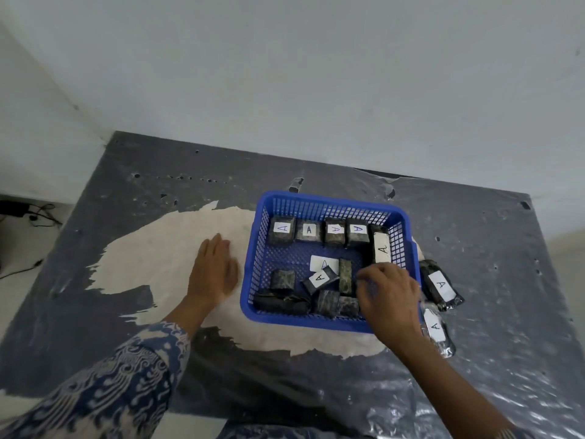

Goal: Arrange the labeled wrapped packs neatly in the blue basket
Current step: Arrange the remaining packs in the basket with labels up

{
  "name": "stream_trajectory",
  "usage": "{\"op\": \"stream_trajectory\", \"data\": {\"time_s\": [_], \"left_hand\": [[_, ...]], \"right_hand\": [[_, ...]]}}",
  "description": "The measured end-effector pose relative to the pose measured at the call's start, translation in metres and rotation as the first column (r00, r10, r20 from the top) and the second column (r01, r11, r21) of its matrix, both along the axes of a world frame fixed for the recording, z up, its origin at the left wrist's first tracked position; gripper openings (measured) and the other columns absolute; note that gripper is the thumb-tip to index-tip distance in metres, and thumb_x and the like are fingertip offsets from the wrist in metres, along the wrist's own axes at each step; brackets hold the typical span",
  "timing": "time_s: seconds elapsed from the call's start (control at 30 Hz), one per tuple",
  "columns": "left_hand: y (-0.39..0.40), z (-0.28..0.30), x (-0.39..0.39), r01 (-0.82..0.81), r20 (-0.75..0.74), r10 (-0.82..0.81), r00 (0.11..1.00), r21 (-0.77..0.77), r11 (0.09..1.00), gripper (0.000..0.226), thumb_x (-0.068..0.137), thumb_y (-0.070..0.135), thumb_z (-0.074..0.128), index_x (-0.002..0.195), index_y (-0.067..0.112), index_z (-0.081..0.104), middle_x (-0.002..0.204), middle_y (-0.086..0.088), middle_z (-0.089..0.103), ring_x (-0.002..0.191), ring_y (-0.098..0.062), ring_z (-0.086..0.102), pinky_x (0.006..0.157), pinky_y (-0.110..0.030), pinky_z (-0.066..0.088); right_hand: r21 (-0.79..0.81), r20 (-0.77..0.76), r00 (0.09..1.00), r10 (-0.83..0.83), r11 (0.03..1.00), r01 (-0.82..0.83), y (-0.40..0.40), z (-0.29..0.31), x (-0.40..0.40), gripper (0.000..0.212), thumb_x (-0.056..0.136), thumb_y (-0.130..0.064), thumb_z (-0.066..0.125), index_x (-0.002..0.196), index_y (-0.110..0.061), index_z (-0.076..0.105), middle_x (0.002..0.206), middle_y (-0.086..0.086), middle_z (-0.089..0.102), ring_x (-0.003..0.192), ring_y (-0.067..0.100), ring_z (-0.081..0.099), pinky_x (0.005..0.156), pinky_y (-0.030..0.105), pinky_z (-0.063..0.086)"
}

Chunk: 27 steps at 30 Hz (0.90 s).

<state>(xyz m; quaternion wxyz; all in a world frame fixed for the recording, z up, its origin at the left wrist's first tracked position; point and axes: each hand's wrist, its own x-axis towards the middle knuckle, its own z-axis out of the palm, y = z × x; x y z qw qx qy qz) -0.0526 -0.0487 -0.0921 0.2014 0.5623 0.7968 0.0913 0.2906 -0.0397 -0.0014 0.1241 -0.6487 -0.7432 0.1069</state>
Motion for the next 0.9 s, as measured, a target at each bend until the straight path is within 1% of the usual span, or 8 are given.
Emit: {"op": "stream_trajectory", "data": {"time_s": [0.07, 0.13, 0.27, 0.47, 0.57, 0.77, 0.83, 0.9], "left_hand": [[-0.001, -0.014, -0.002, 0.068, -0.065, -0.067, 0.996, 0.02, 0.997, 0.057, 0.103, 0.038, 0.039, 0.153, 0.011, 0.035, 0.166, -0.011, 0.022, 0.154, -0.033, 0.015, 0.124, -0.046, 0.018], [-0.007, -0.023, -0.002, 0.077, -0.084, -0.072, 0.994, 0.056, 0.995, 0.058, 0.103, 0.042, 0.033, 0.155, 0.014, 0.032, 0.166, -0.009, 0.021, 0.154, -0.032, 0.014, 0.123, -0.047, 0.021], [-0.014, -0.032, -0.005, 0.077, -0.097, -0.066, 0.993, 0.119, 0.99, 0.058, 0.103, 0.048, 0.027, 0.152, 0.019, 0.034, 0.165, -0.006, 0.025, 0.154, -0.028, 0.018, 0.121, -0.048, 0.025], [-0.012, -0.039, -0.007, 0.06, -0.095, -0.048, 0.994, 0.122, 0.991, 0.057, 0.102, 0.05, 0.028, 0.151, 0.022, 0.035, 0.165, -0.003, 0.025, 0.154, -0.024, 0.014, 0.122, -0.046, 0.023], [-0.011, -0.041, -0.008, 0.055, -0.124, -0.043, 0.991, 0.102, 0.993, 0.057, 0.102, 0.051, 0.025, 0.15, 0.023, 0.034, 0.165, -0.003, 0.025, 0.154, -0.025, 0.015, 0.121, -0.046, 0.022], [-0.009, -0.044, -0.007, 0.051, -0.128, -0.036, 0.991, 0.113, 0.992, 0.058, 0.101, 0.052, 0.024, 0.149, 0.022, 0.037, 0.163, -0.005, 0.029, 0.153, -0.026, 0.02, 0.12, -0.047, 0.024], [-0.009, -0.045, -0.006, 0.046, -0.131, -0.031, 0.991, 0.11, 0.993, 0.057, 0.101, 0.052, 0.025, 0.149, 0.023, 0.037, 0.163, -0.003, 0.028, 0.153, -0.025, 0.019, 0.12, -0.046, 0.024], [-0.01, -0.047, -0.006, 0.044, -0.14, -0.028, 0.99, 0.11, 0.993, 0.057, 0.101, 0.052, 0.025, 0.149, 0.024, 0.037, 0.163, -0.003, 0.028, 0.153, -0.025, 0.019, 0.12, -0.045, 0.023]], "right_hand": [[-0.074, -0.05, 0.987, 0.15, 0.985, -0.153, 0.005, 0.005, -0.024, 0.008, 0.089, -0.024, 0.07, 0.095, -0.028, 0.074, 0.094, -0.008, 0.064, 0.089, 0.019, 0.058, 0.079, 0.04, 0.045], [-0.195, -0.074, 0.966, 0.246, 0.947, -0.256, 0.011, 0.005, -0.049, 0.014, 0.094, -0.028, 0.065, 0.103, -0.029, 0.075, 0.1, -0.007, 0.067, 0.094, 0.021, 0.059, 0.083, 0.042, 0.048], [-0.307, -0.035, 0.937, 0.347, 0.889, -0.341, 0.022, -0.006, -0.091, 0.024, 0.098, -0.033, 0.057, 0.117, -0.032, 0.071, 0.113, -0.005, 0.067, 0.106, 0.023, 0.059, 0.088, 0.039, 0.044], [-0.49, 0.008, 0.891, 0.453, 0.779, -0.392, 0.046, -0.033, -0.124, 0.046, 0.094, -0.043, 0.062, 0.138, -0.041, 0.053, 0.134, 0.003, 0.052, 0.118, 0.03, 0.05, 0.099, 0.045, 0.042], [-0.491, 0.022, 0.902, 0.431, 0.791, -0.366, 0.048, -0.039, -0.115, 0.048, 0.092, -0.046, 0.063, 0.139, -0.043, 0.051, 0.133, 0.002, 0.053, 0.12, 0.031, 0.051, 0.1, 0.046, 0.039], [-0.483, 0.134, 0.958, 0.255, 0.861, -0.161, 0.047, -0.041, -0.076, 0.051, 0.094, -0.044, 0.061, 0.143, -0.04, 0.046, 0.138, 0.002, 0.051, 0.127, 0.032, 0.047, 0.105, 0.049, 0.034], [-0.446, 0.119, 0.968, 0.223, 0.882, -0.148, 0.044, -0.036, -0.07, 0.051, 0.095, -0.045, 0.059, 0.144, -0.039, 0.045, 0.138, 0.002, 0.048, 0.126, 0.032, 0.044, 0.105, 0.05, 0.033], [-0.375, 0.05, 0.967, 0.25, 0.902, -0.213, 0.037, -0.027, -0.07, 0.049, 0.094, -0.05, 0.056, 0.141, -0.037, 0.047, 0.135, -0.001, 0.049, 0.121, 0.027, 0.045, 0.101, 0.049, 0.036]]}}
